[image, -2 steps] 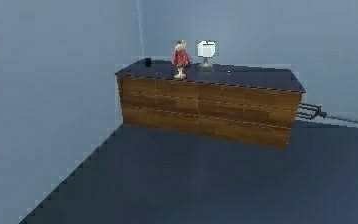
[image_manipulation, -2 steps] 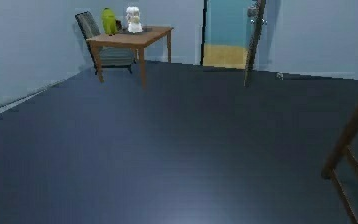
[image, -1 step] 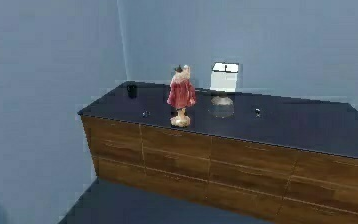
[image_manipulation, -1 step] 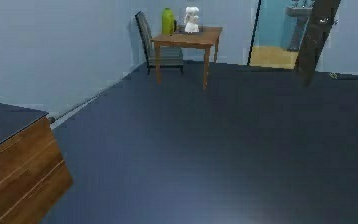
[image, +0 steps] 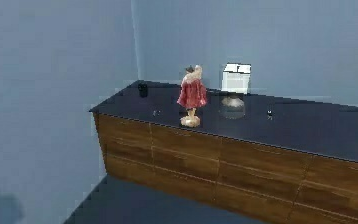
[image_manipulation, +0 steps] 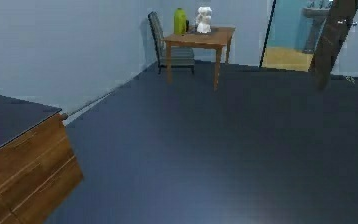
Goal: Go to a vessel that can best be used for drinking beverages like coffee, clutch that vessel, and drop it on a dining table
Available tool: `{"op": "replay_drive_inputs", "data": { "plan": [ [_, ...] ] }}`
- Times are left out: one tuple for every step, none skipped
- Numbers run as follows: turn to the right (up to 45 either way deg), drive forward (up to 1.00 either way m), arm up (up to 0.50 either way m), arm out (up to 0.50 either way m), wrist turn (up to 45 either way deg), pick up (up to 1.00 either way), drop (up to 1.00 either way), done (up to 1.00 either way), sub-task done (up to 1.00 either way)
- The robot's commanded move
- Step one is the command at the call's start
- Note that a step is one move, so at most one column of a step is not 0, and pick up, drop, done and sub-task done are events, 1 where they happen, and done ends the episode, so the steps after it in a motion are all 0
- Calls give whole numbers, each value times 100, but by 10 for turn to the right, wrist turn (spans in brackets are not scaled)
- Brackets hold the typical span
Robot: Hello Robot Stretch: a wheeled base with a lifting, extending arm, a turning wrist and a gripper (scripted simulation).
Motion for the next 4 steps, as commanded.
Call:
{"op": "replay_drive_inputs", "data": {
  "plan": [
    [0,55,0,0,0,0,0,0,0],
    [-450,0,0,0,0,0,0,0,0],
    [-450,0,0,0,0,0,0,0,0],
    [-150,0,0,0,0,0,0,0,0]
  ]
}}
